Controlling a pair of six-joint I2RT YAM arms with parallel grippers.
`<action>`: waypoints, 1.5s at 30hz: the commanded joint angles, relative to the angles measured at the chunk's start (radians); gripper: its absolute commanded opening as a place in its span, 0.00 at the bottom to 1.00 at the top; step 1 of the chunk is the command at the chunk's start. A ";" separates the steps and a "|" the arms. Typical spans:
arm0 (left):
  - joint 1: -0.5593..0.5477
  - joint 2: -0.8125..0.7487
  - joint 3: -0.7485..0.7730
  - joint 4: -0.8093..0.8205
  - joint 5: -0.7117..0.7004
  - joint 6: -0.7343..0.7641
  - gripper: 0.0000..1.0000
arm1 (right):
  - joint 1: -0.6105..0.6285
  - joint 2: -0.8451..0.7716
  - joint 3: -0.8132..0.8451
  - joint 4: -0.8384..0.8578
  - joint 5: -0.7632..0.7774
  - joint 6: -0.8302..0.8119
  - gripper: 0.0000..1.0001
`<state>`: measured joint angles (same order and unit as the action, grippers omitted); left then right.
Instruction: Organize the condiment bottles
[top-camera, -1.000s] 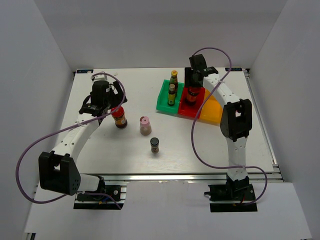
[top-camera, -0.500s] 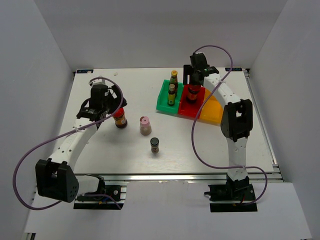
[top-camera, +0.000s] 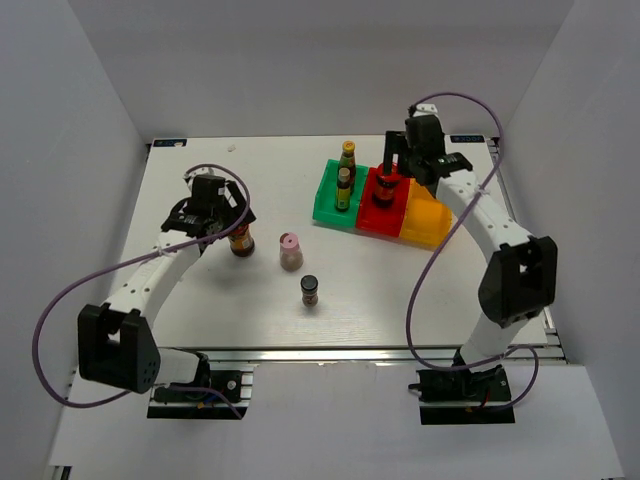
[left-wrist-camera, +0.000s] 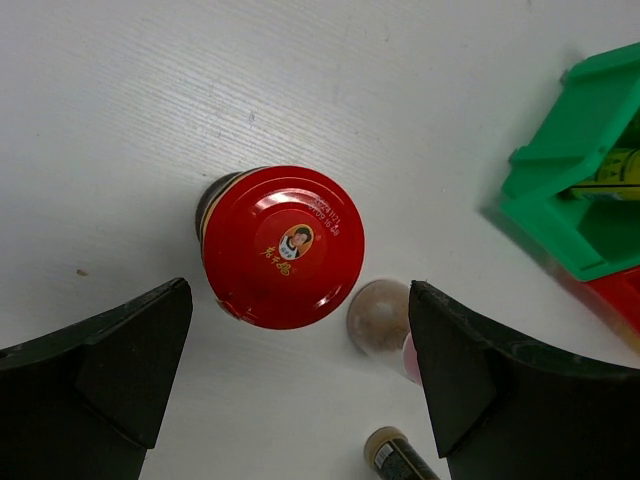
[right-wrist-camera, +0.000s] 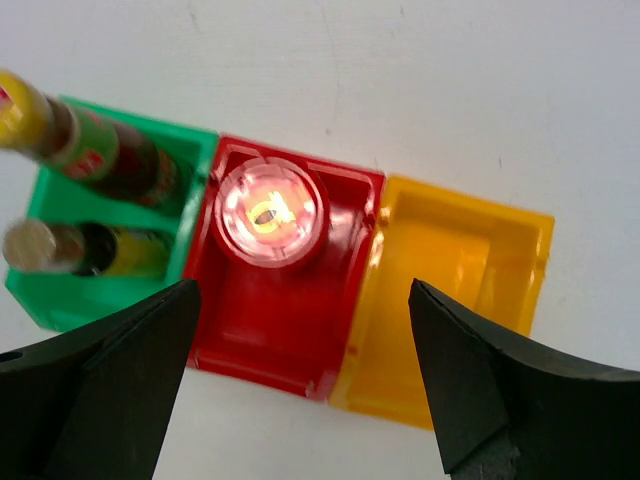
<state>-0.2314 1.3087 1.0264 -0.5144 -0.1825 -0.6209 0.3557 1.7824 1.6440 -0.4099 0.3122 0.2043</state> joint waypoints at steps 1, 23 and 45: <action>-0.013 0.050 0.035 -0.015 -0.026 0.009 0.98 | -0.001 -0.102 -0.166 0.063 0.050 0.035 0.90; -0.031 0.199 0.130 -0.042 -0.124 0.010 0.86 | -0.001 -0.571 -0.586 0.068 0.215 0.159 0.89; -0.103 0.127 0.336 0.030 -0.043 0.116 0.24 | -0.001 -0.657 -0.674 0.082 0.312 0.159 0.89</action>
<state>-0.3237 1.5242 1.2716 -0.6079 -0.2638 -0.5381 0.3553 1.1477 0.9813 -0.3630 0.5922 0.3595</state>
